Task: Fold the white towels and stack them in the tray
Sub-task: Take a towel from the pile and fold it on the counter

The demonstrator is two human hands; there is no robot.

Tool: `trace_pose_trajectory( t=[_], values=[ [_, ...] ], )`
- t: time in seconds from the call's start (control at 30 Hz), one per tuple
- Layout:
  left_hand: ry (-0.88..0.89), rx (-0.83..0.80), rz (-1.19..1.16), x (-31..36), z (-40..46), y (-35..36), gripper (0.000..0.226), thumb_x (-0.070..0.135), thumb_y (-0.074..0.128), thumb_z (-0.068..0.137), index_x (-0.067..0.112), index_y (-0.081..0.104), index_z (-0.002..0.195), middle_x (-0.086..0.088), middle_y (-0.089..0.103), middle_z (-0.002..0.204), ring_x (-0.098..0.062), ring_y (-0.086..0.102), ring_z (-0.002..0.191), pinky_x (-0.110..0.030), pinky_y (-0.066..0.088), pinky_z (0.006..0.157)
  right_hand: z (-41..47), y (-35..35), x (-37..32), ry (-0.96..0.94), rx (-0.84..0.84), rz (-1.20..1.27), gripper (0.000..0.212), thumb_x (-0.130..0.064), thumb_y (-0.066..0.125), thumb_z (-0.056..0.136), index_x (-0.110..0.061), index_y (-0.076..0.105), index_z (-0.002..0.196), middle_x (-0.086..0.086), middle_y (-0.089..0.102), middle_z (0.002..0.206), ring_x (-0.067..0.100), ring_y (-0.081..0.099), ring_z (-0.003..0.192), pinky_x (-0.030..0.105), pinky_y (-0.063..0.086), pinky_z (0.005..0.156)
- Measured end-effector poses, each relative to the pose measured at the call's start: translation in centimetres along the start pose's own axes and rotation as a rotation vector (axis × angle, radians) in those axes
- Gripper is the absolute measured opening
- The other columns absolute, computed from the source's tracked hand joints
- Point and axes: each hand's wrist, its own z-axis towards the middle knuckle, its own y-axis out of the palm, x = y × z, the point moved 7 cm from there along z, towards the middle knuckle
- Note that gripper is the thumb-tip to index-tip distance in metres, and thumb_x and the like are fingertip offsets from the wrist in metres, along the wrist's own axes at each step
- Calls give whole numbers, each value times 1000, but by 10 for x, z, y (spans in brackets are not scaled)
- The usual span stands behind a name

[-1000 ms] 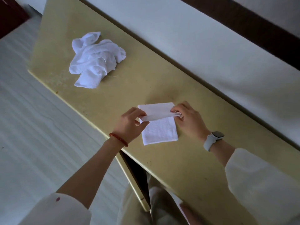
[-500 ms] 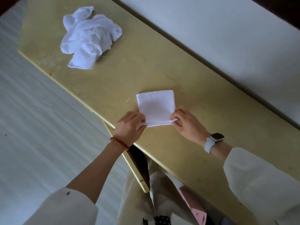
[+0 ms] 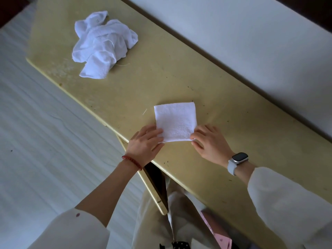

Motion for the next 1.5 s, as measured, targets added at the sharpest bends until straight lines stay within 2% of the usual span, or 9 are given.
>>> trace_pose_trajectory(
  t=[0.1, 0.2, 0.33, 0.47, 0.7, 0.83, 0.93, 1.13, 1.5],
  values=[
    [-27, 54, -5, 4, 9, -9, 24, 26, 54, 83, 16, 72, 71, 0, 71, 102, -18, 53, 106, -35, 53, 74, 6, -13, -7, 2, 71, -41, 16, -22, 48, 81, -16, 61, 89, 3, 60, 89, 21, 50, 79, 33, 38, 68],
    [-72, 72, 127, 6, 29, -10, 25, 13, 46, 86, 8, 68, 97, -9, 65, 117, -24, 56, 115, -41, 44, 89, 29, -19, -13, 93, 153, -64, 29, -14, 41, 82, -10, 58, 105, 8, 61, 103, 23, 50, 91, 36, 37, 78],
    [-187, -197, 378, 7, 48, 15, 45, 18, 33, 87, 3, 56, 123, -11, 54, 133, -24, 50, 125, -51, 38, 101, 64, 12, -15, 183, -4, -161, 46, -15, 31, 82, 0, 57, 116, 14, 58, 123, 28, 48, 119, 45, 36, 103],
    [-261, -431, 452, -3, 44, 36, 57, 31, 19, 90, 5, 44, 134, -10, 44, 141, -22, 43, 131, -55, 31, 104, 69, 46, -12, 163, -139, -237, 49, -22, 31, 88, 3, 52, 124, 17, 54, 130, 30, 50, 123, 44, 34, 106],
    [-297, -437, 400, -18, 39, 37, 73, 50, 21, 88, 0, 38, 137, -15, 37, 145, -26, 37, 135, -55, 24, 107, 60, 50, 7, 216, -181, -238, 52, -33, 29, 92, -13, 36, 139, 6, 42, 144, 19, 27, 134, 60, 26, 103],
    [-308, -486, 257, -27, 41, 28, 86, 54, -6, 77, 8, 7, 148, -5, 1, 157, -16, 0, 145, -44, -4, 115, 58, 36, 13, 211, -173, -212, 53, -32, 28, 91, -7, 41, 136, 10, 43, 142, 23, 38, 133, 62, 27, 102],
    [-325, -378, 148, -36, 55, 12, 77, 42, -2, 80, 11, 21, 146, -2, 16, 155, -16, 12, 144, -45, 4, 115, 55, 22, 7, 195, -108, -261, 50, -25, 30, 89, -1, 47, 129, 16, 48, 137, 29, 42, 130, 56, 26, 106],
    [82, -294, 257, -20, 77, 13, 46, 19, 36, 81, 15, 62, 119, -2, 62, 124, -23, 59, 115, -50, 45, 92, 44, 32, -49, 69, -111, -107, 39, -16, 42, 81, -7, 58, 116, 12, 54, 129, 28, 50, 120, 43, 45, 97],
    [-211, -247, 113, 3, 41, 3, 35, 19, 35, 70, 12, 68, 78, -8, 60, 73, -29, 58, 61, -32, 49, 45, 52, -2, 4, -65, -195, -286, 17, -19, 50, 76, -16, 67, 73, -3, 66, 107, 23, 59, 111, 45, 46, 93]
  ],
)
